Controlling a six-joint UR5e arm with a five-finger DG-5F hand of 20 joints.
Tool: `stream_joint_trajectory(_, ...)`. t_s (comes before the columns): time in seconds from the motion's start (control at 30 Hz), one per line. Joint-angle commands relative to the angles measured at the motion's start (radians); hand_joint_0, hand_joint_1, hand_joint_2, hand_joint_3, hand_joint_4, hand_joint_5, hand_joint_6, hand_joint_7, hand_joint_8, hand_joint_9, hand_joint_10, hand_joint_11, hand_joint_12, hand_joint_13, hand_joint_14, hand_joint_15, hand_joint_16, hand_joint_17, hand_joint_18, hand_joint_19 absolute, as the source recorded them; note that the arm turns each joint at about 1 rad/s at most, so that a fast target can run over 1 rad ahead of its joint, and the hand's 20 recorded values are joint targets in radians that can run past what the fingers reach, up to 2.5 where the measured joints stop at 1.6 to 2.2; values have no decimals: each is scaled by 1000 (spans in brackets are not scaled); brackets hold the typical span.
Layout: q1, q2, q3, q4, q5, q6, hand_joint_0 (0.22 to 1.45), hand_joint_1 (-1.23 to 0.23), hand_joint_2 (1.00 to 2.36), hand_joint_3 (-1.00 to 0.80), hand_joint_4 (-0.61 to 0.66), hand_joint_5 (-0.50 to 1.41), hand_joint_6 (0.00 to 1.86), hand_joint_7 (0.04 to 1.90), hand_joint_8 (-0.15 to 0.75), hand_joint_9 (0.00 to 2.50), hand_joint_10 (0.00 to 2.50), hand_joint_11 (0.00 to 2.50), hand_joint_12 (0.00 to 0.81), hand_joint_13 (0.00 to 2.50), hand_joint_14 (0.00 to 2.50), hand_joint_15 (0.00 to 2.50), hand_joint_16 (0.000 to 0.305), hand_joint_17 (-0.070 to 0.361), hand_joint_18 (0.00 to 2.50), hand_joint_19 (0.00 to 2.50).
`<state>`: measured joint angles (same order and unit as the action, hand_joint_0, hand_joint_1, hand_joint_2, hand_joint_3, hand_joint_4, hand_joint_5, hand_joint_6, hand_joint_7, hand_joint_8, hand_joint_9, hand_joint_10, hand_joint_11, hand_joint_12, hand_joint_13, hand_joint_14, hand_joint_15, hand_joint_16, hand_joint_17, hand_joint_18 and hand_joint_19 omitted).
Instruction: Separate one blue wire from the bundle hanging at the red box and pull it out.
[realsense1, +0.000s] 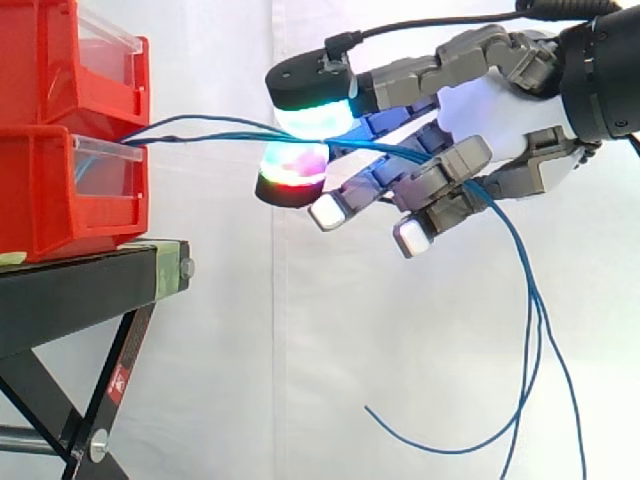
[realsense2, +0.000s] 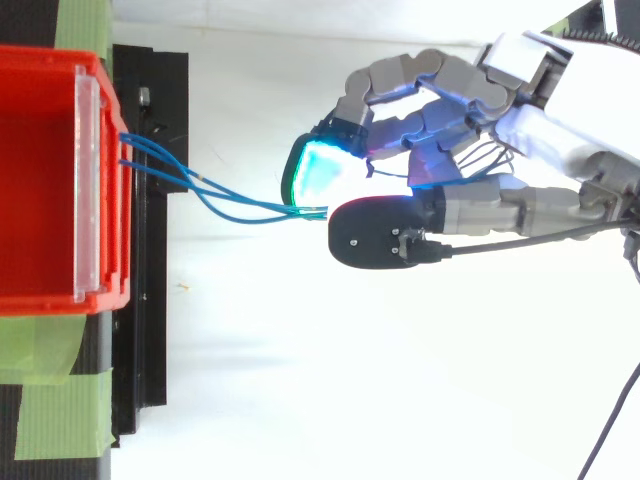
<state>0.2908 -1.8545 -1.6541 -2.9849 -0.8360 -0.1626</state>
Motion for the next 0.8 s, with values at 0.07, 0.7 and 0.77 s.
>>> stream_joint_trajectory(0.07,1,0,0,0,0,0,586,-725,1020,-233,205,-184,806,1036,350,861,8,1120,354,919,1571,1271,45,100,905,1170)
stream_joint_trajectory(0.7,5,0,0,17,-25,48,584,-724,1019,-259,212,-180,802,1031,348,866,8,1121,350,923,1560,1274,45,100,908,1158)
stream_joint_trajectory(0.77,5,0,0,27,-46,115,585,-724,1019,-255,210,-179,802,1036,347,867,11,1126,350,922,1557,1289,44,100,907,1168)
